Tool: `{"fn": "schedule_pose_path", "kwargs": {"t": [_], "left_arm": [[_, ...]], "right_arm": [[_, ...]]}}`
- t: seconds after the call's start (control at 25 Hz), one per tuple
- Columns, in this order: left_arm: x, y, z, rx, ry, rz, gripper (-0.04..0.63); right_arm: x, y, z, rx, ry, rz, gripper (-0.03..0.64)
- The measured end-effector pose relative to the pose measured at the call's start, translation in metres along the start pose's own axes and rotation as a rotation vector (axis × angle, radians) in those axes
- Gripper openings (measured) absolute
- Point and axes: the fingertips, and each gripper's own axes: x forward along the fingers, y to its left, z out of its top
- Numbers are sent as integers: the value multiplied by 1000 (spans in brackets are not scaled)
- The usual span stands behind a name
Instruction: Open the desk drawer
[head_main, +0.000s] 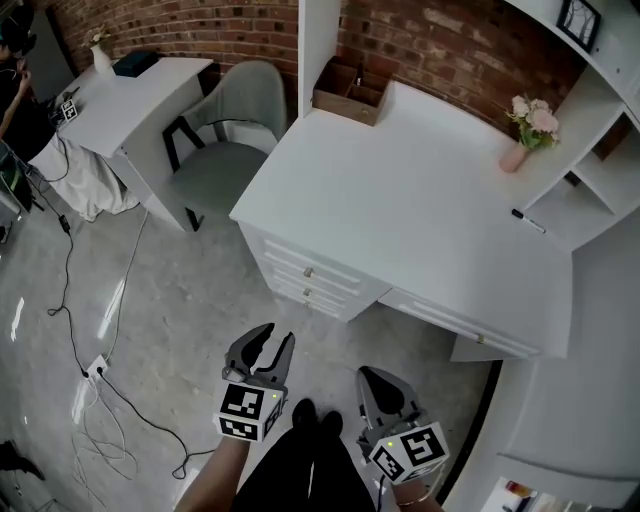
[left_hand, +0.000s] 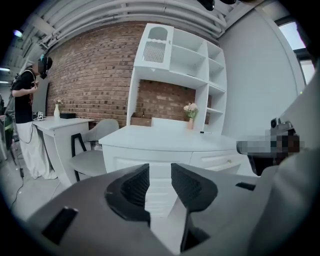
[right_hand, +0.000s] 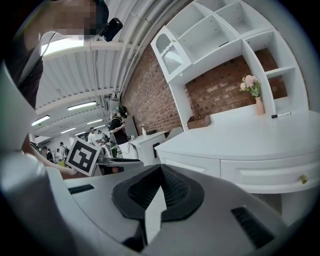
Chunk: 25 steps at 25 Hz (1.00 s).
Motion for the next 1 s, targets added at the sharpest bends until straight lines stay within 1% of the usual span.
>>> {"fn": "schedule_pose_path", "kwargs": {"t": [0.08,0.24,0.44,0.56,0.84,1.0], "left_arm": [[14,3,-14,-6,16,8,124],[43,3,-54,-32,64,28,132],[82,-1,-95,-35,61,27,141],[100,0,-127,-40,75,35,141],[133,13,-197,-70,78,71,143],[157,26,-232,-87,83,95,143]], "right_arm": [[8,-4,-10,2,16,13,5],[23,-15,-34,8,47,31,5],[40,-32,-67,21,59,45,5],[50,-43,-99,28,74,53,5],[64,-71,-170,37,116,55,5],[76,-83,-199,42,127,55,5]]}}
